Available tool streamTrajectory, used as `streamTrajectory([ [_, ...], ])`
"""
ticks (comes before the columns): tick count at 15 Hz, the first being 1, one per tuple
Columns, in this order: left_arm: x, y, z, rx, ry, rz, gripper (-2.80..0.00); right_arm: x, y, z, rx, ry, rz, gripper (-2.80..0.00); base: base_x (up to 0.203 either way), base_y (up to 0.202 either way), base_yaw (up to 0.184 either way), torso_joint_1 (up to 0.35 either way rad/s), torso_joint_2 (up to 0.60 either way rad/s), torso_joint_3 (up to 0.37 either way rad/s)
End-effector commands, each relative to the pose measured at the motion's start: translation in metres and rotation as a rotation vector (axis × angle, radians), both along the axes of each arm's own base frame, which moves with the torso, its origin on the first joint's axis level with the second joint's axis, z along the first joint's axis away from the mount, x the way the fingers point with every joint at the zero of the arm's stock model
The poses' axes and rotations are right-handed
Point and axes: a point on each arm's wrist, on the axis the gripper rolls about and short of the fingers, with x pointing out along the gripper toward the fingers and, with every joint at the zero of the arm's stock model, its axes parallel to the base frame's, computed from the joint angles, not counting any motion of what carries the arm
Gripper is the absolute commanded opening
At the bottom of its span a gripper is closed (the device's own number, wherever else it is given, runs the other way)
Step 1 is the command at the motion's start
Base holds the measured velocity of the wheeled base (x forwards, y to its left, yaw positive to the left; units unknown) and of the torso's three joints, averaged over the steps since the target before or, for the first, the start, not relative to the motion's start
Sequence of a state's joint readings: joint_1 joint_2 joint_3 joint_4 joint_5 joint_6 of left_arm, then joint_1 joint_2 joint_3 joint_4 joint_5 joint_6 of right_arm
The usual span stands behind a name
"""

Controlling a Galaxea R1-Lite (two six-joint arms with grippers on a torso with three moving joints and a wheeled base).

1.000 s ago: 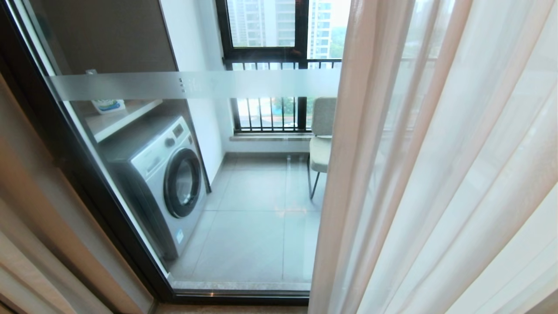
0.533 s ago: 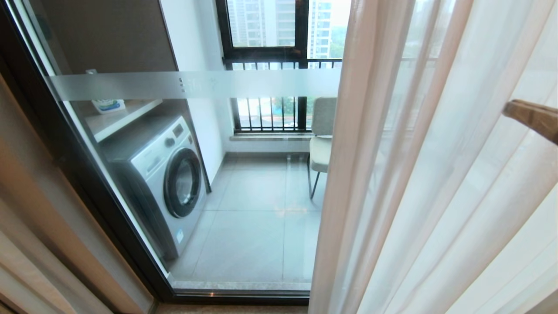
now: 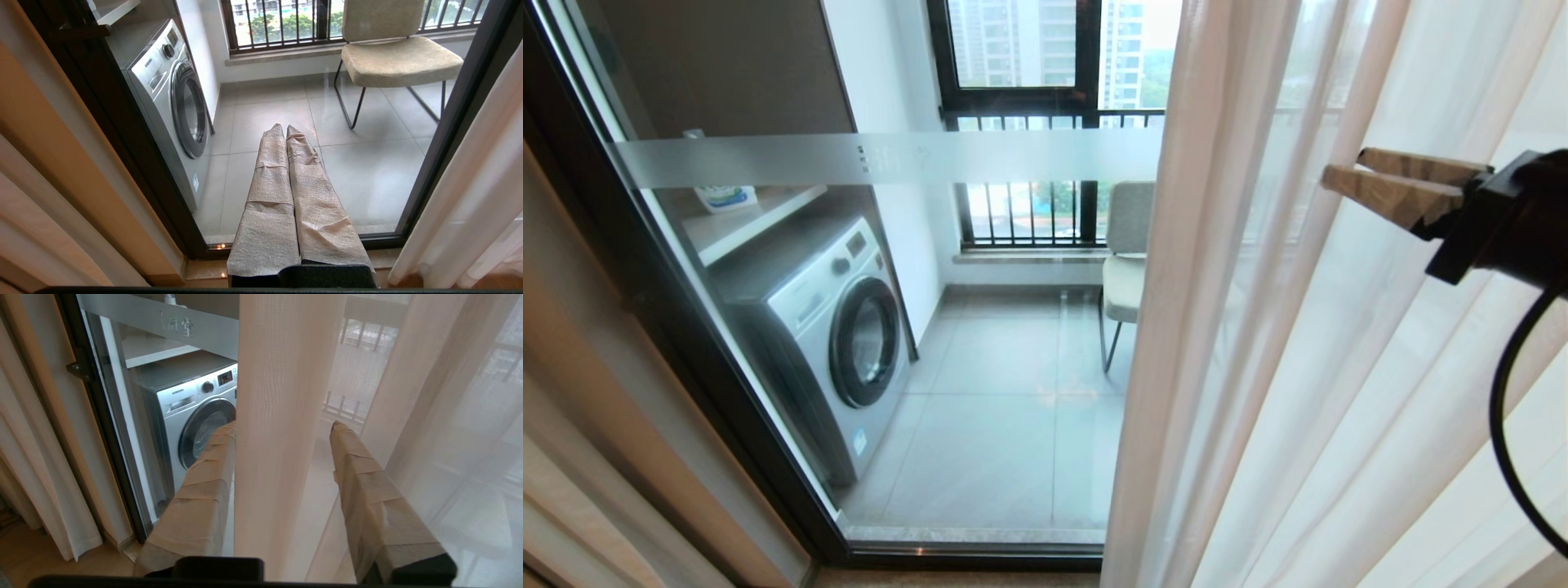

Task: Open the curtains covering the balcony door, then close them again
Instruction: Pull the inner curtains open on both sides

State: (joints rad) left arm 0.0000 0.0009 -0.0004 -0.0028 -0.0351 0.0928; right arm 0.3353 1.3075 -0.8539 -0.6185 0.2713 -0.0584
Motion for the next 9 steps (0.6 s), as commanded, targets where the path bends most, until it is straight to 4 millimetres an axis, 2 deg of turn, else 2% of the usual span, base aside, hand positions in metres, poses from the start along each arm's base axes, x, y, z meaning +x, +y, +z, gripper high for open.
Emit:
streamTrajectory([
  [1,0.0,0.0,0.0,0.001,-0.001,0.0,-2.8,0.013,0.005,0.0,-0.005,0.01,0.0,0.0,0.0,0.0,0.0,0.0,0.0,0.0],
  [5,0.0,0.0,0.0,0.001,-0.002,0.0,-2.8,0.032,0.009,0.007,0.008,-0.004,-0.066,0.0,0.0,0.0,0.0,0.0,0.0,0.0],
  [9,0.0,0.0,0.0,0.001,-0.001,0.0,-2.8,0.046,0.011,0.019,0.047,-0.036,-0.203,0.0,0.0,0.0,0.0,0.0,0.0,0.0],
])
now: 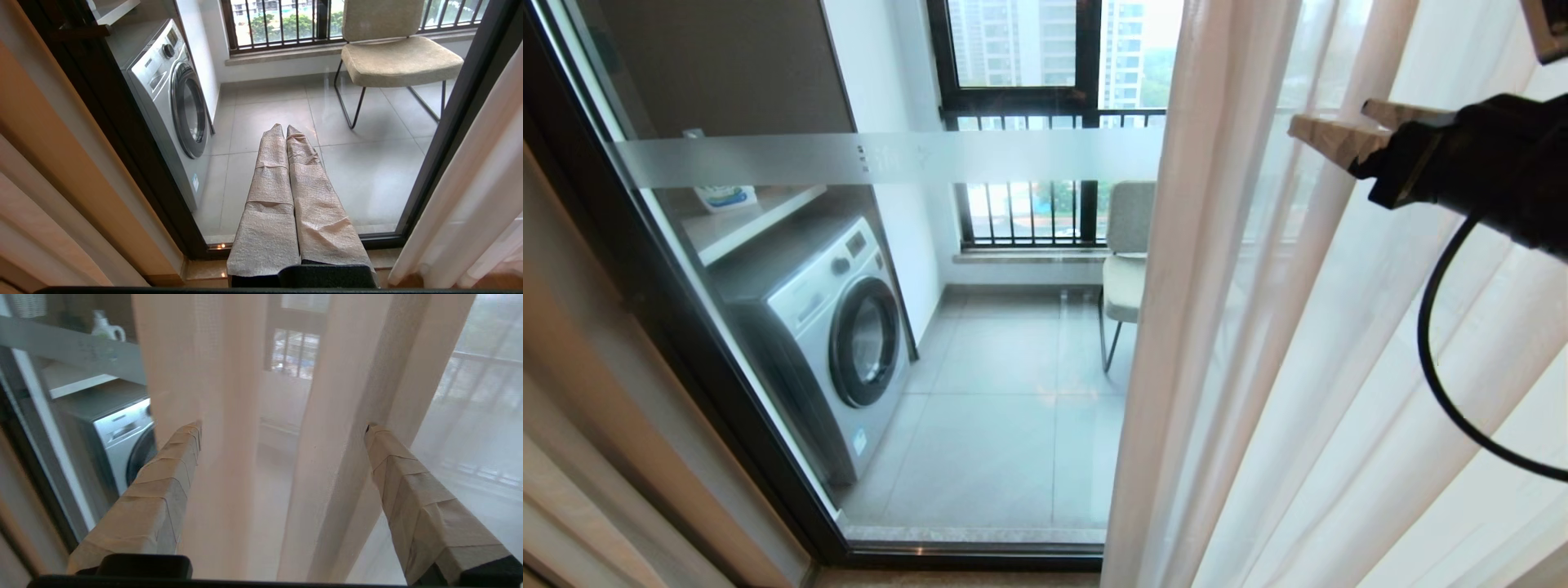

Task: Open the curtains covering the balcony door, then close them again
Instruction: Pull the inner curtains open on both sides

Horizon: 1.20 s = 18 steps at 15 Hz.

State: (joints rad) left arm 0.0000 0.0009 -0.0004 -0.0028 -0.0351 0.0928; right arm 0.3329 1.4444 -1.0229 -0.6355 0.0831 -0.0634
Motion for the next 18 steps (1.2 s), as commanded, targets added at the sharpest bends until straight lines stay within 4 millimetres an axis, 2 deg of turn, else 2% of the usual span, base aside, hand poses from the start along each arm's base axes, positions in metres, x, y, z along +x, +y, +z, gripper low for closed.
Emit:
streamTrajectory([
  [1,0.0,0.0,0.0,0.001,-0.002,0.0,-2.8,0.01,0.002,0.001,0.007,-0.001,-0.038,0.0,0.0,0.0,0.0,0.0,0.0,0.0],
  [4,0.0,0.0,0.0,0.001,-0.001,0.0,-2.8,0.023,0.005,0.008,0.03,-0.014,-0.11,0.0,0.0,0.0,0.0,0.0,0.0,0.0],
  [8,0.0,0.0,0.0,0.001,-0.002,0.0,-2.8,0.044,0.013,0.008,0.034,-0.017,-0.116,0.0,0.0,0.0,0.0,0.0,0.0,0.0],
  [11,0.0,0.0,0.0,0.001,-0.002,0.0,-2.8,0.049,0.015,0.009,0.033,-0.025,-0.116,0.0,0.0,0.0,0.0,0.0,0.0,0.0],
  [15,0.0,0.0,0.0,0.001,-0.001,0.0,-2.8,0.042,0.011,0.011,0.007,-0.057,-0.17,0.0,0.0,0.0,0.0,0.0,0.0,0.0],
  [18,0.0,0.0,0.0,0.001,-0.001,0.0,-2.8,0.022,0.003,0.011,0.009,-0.049,-0.214,0.0,0.0,0.0,0.0,0.0,0.0,0.0],
])
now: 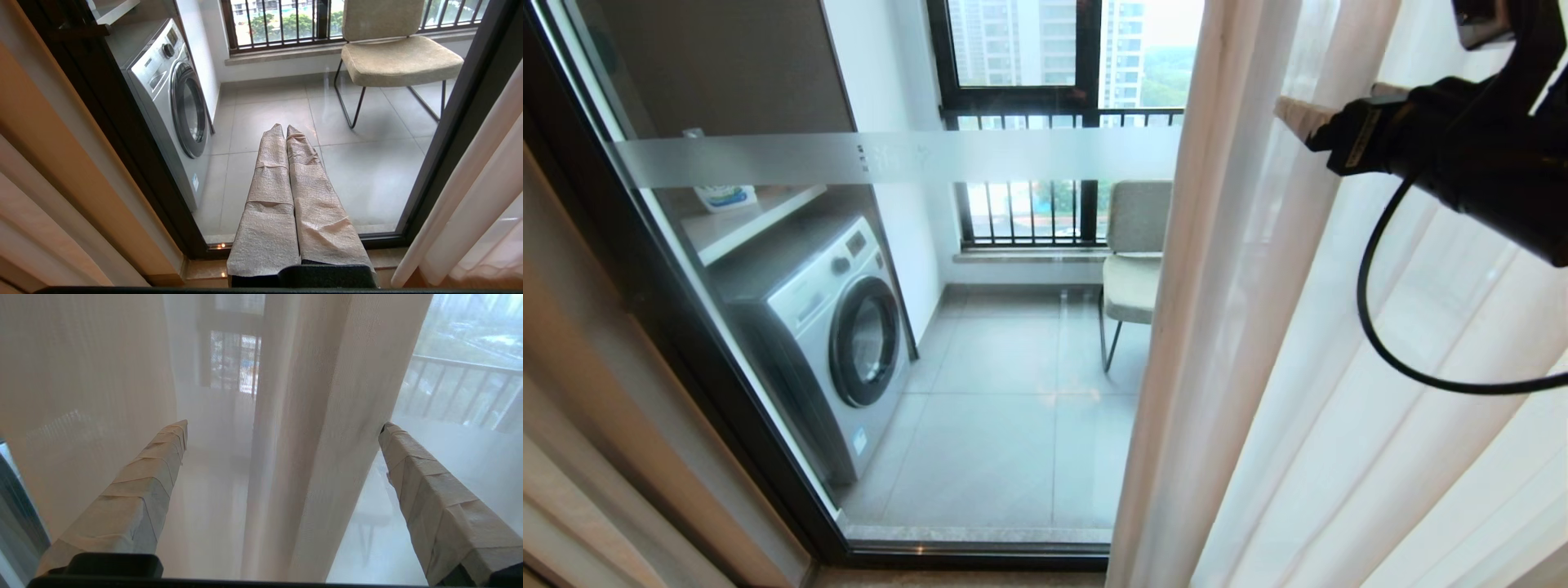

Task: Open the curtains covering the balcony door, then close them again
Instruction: Pull the inner curtains open on both sides

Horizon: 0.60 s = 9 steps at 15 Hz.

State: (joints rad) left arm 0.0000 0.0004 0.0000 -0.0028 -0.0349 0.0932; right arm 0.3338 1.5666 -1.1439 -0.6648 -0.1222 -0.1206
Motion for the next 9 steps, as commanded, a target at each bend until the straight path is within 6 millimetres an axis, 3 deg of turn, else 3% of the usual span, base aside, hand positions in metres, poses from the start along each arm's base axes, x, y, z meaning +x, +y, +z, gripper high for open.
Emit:
streamTrajectory([
  [1,0.0,0.0,0.0,0.0,-0.001,0.0,-2.8,-0.022,-0.008,0.003,0.001,-0.014,-0.009,0.0,0.0,0.0,0.0,0.0,0.0,0.0],
  [5,0.0,0.0,0.0,0.0,-0.001,0.0,-2.8,-0.041,-0.015,0.003,0.0,-0.018,-0.027,0.0,0.0,0.0,0.0,0.0,0.0,0.0],
  [9,0.0,0.0,0.0,0.0,-0.002,0.0,-2.8,-0.033,-0.013,0.002,0.004,-0.017,-0.041,0.0,0.0,0.0,0.0,0.0,0.0,0.0],
])
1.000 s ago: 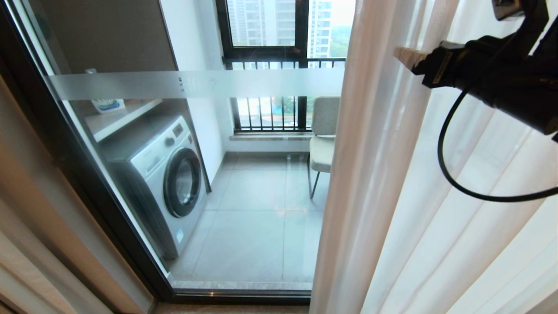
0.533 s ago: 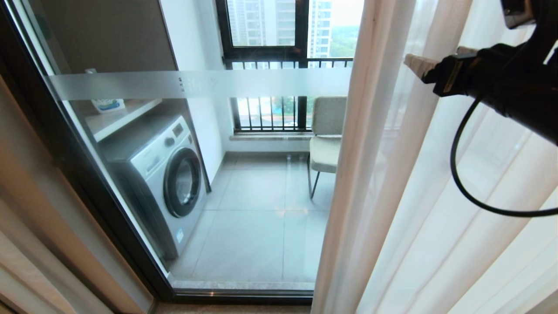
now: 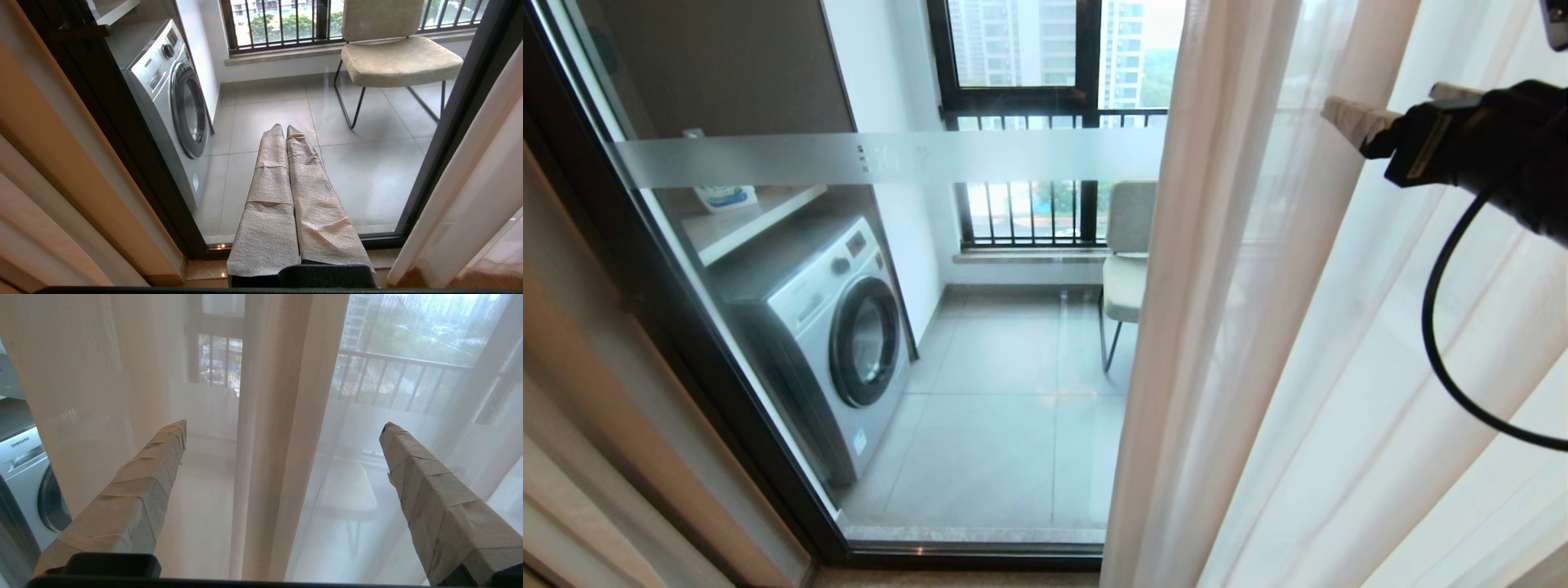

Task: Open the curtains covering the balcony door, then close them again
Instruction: Pull the inner curtains open on both sides

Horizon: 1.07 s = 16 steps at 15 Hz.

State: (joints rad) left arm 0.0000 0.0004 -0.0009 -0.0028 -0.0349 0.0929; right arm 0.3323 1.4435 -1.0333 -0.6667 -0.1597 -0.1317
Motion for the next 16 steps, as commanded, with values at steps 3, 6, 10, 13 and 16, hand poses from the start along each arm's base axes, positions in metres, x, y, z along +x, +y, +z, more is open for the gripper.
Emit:
streamTrajectory([
  [3,0.0,0.0,0.0,0.001,0.0,0.0,-2.8,0.02,0.008,0.0,0.001,-0.002,0.008,0.0,0.0,0.0,0.0,0.0,0.0,0.0],
  [6,0.0,0.0,0.0,0.001,0.0,0.0,-2.8,0.046,0.017,0.0,0.006,-0.004,0.012,0.0,0.0,0.0,0.0,0.0,0.0,0.0],
  [10,0.0,0.0,0.0,0.001,-0.001,0.0,-2.8,0.074,0.029,0.0,0.013,-0.022,0.021,0.0,0.0,0.0,0.0,0.0,0.0,0.0],
  [13,0.0,0.0,0.0,0.001,-0.001,0.0,-2.8,0.089,0.036,-0.006,0.009,-0.01,0.021,0.0,0.0,0.0,0.0,0.0,0.0,0.0],
  [16,0.0,0.0,0.0,0.001,-0.001,0.0,-2.8,0.098,0.038,-0.014,0.002,0.006,0.015,0.0,0.0,0.0,0.0,0.0,0.0,0.0],
])
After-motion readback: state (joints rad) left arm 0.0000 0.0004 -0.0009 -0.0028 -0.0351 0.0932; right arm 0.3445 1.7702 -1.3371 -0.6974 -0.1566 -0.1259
